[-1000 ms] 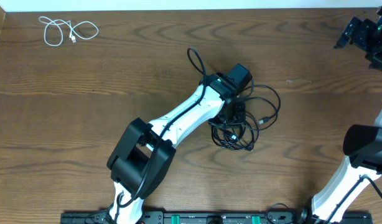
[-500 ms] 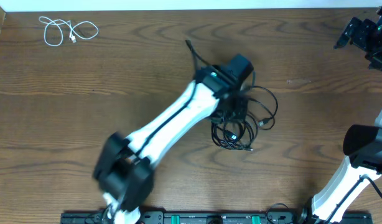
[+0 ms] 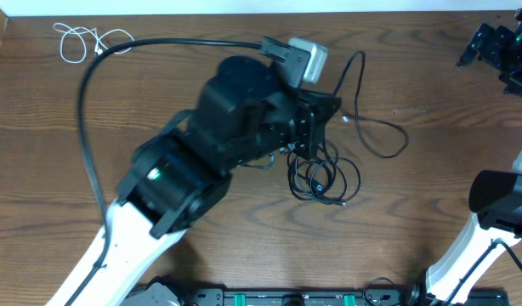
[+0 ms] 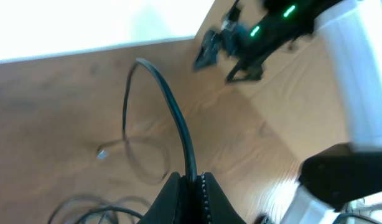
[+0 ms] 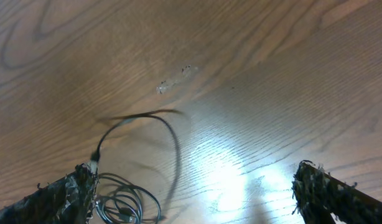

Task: Untangle cables
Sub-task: 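Lift a black cable loop with the left gripper upward, then pull the black cable with the left gripper toward the back left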

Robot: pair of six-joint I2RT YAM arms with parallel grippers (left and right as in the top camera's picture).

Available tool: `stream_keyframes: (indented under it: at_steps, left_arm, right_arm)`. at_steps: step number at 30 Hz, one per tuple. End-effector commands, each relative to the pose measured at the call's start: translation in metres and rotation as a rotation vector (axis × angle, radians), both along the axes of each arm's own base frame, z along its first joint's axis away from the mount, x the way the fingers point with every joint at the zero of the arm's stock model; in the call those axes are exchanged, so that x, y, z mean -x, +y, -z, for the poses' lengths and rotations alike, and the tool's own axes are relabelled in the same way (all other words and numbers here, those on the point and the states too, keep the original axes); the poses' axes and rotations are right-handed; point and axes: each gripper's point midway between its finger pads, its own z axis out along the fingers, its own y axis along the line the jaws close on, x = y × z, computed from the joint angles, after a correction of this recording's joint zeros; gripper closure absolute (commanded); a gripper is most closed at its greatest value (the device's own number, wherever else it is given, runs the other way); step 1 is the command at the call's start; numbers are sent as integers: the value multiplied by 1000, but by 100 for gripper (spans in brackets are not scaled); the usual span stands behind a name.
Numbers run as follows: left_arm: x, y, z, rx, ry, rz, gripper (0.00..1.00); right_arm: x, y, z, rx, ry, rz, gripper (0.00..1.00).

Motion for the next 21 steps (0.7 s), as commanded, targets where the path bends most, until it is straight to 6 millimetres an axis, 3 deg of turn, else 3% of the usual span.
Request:
stream_keyframes:
  at_steps: [1,4,7,8,9,11,16,19,21]
  left_arm:
    - [-9,18,-25,23,-103,-97,92]
    - [-25,41,-48,45,-190,-253,92]
    - [-40,79,-77,88,-286,-450,92]
    - [-44,94,-85,102,-305,-523,92]
    - [-50,128,-97,133,-326,-667,92]
    - [-52,155,-107,146,-353,-752,92]
    - [-58,243,-116,117,-396,-1045,93]
    - [-59,310,-114,64,-409,-1276,92]
    - [-59,339,-106,22,-393,-1367,93]
  right_arm:
    - [4,3,-16,5,-41,0,1]
    - [4,3,-16,6,-42,-1,1]
    - [4,3,-16,5,-41,-1,1]
    - [4,3,-16,5,-41,-1,1]
    - [4,3,-16,5,-41,-1,1]
    - [4,3,-16,5,-41,-1,1]
    - [4,3,-16,5,-41,-1,1]
    - [4,3,-16,5,-41,-1,1]
    - [4,3,-16,5,-41,-1,1]
